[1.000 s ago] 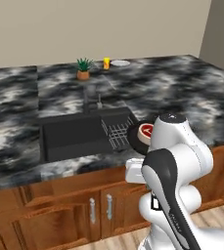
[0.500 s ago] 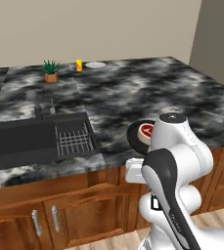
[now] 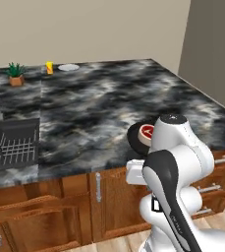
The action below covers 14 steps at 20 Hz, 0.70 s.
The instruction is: Pick up the pan with the steak in it and place it on the dining table. Then place the steak on the plate.
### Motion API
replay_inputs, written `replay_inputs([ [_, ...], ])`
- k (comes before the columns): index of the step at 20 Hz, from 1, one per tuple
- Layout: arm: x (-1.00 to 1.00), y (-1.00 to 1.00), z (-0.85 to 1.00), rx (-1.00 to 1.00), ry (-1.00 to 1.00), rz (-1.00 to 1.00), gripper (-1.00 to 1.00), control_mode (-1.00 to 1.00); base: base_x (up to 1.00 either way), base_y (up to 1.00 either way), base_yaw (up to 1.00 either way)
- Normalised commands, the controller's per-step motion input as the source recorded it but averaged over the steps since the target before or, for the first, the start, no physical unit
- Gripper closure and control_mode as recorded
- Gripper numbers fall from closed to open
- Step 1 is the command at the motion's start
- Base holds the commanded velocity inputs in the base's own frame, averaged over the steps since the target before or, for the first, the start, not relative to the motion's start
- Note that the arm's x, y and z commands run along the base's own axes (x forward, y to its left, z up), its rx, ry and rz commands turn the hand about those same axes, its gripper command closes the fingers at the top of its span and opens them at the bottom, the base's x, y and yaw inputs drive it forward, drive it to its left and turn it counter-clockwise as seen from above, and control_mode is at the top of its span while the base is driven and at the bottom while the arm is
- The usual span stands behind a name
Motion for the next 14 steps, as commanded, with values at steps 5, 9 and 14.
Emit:
replay_inputs([
  [5,0.00,0.00,0.00,0.00,0.00,0.00,1.00,1.00,0.21,-1.00,0.03],
  [9,0.00,0.00,0.00,0.00,0.00,0.00,1.00,1.00,0.20,-1.00,0.02],
  [14,0.00,0.00,0.00,0.00,0.00,0.00,1.00,1.00,0.18,-1.00,0.01],
])
